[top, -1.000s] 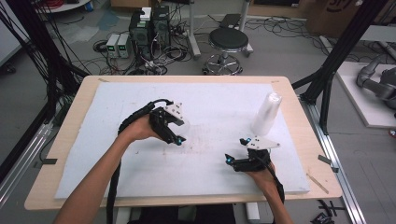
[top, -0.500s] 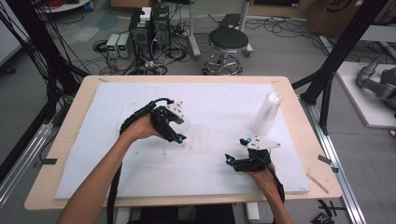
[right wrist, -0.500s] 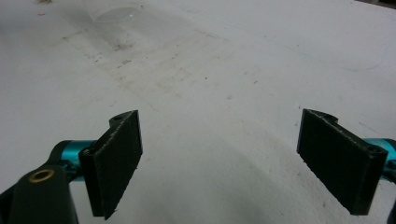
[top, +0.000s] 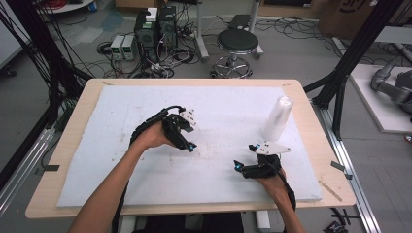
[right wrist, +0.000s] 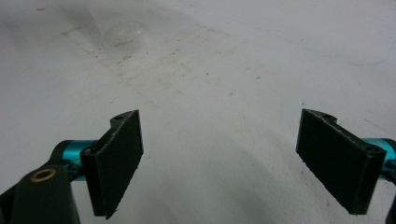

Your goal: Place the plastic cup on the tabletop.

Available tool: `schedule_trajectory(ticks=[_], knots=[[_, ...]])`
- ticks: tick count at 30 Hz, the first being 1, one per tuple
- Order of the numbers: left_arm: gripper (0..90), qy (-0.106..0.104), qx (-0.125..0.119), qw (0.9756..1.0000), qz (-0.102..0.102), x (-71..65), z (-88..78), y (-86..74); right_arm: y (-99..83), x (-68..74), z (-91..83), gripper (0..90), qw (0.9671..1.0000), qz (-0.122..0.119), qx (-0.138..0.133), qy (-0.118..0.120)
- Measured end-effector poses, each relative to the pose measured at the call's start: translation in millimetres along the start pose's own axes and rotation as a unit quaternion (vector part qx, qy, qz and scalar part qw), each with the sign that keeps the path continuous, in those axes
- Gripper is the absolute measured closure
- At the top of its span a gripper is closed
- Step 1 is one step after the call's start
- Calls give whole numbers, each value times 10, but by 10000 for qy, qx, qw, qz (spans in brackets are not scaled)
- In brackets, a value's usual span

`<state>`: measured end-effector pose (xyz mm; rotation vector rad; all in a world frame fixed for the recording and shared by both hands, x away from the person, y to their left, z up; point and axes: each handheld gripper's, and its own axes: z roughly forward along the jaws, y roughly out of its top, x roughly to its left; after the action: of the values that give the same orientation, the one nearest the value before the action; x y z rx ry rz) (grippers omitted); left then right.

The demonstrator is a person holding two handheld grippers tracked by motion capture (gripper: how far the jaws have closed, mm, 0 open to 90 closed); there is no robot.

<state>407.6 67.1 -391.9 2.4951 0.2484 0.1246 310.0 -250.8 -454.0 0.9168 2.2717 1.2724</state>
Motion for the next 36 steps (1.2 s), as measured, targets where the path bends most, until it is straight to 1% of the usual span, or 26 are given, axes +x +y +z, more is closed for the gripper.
schedule_trajectory(ticks=[2, 4, 7, 12, 14, 16, 18, 26, 27, 31, 32, 34, 35, 36], knots=[[309, -15, -6, 10000, -14, -6, 23, 18, -1, -1, -3, 146, 10000, -28, -14, 3], [309, -17, 0, 10000, -50, -12, 34, 30, -1, -1, -3, 146, 10000, -18, -18, 8], [310, -7, 41, 10000, -53, -8, 47, 34, 0, -3, 0, 146, 10000, -9, -4, 6], [310, 29, 22, 9998, -206, 36, 86, 19, -2, 2, -6, 147, 10000, -37, -28, 11], [310, 41, 78, 9997, -230, 49, 111, 16, -2, 1, -6, 146, 10000, -32, -37, 18], [311, 31, -1, 9996, -287, 61, 126, 15, -2, -3, -6, 146, 10000, -15, -38, 34], [311, 23, -28, 9995, -302, 68, 131, 20, -1, -4, -5, 147, 10000, -13, -43, 37], [303, 13, 22, 9995, -322, 64, 132, 11, -2, -4, -7, 146, 10000, -6, -35, 35], [299, 11, 16, 9995, -318, 63, 135, 10, -2, -4, -7, 146, 10000, -11, -38, 35], [283, 25, -152, 9990, -416, 54, 163, -53, -2, -4, -8, 146, 10000, -3, -37, 40], [275, 44, -110, 9989, -458, 51, 176, -71, -2, -5, -8, 146, 10000, -7, -38, 42], [205, 43, -2, 9987, -508, 60, 196, -91, -2, -5, -5, 146, 10000, 14, -25, 39], [187, -5, -28, 9985, -539, 65, 195, -96, -1, -8, -4, 146, 10000, 1, -23, 53], [181, 1, -77, 9985, -535, 62, 187, -91, -1, -6, -4, 146, 10000, 18, -22, 51]])
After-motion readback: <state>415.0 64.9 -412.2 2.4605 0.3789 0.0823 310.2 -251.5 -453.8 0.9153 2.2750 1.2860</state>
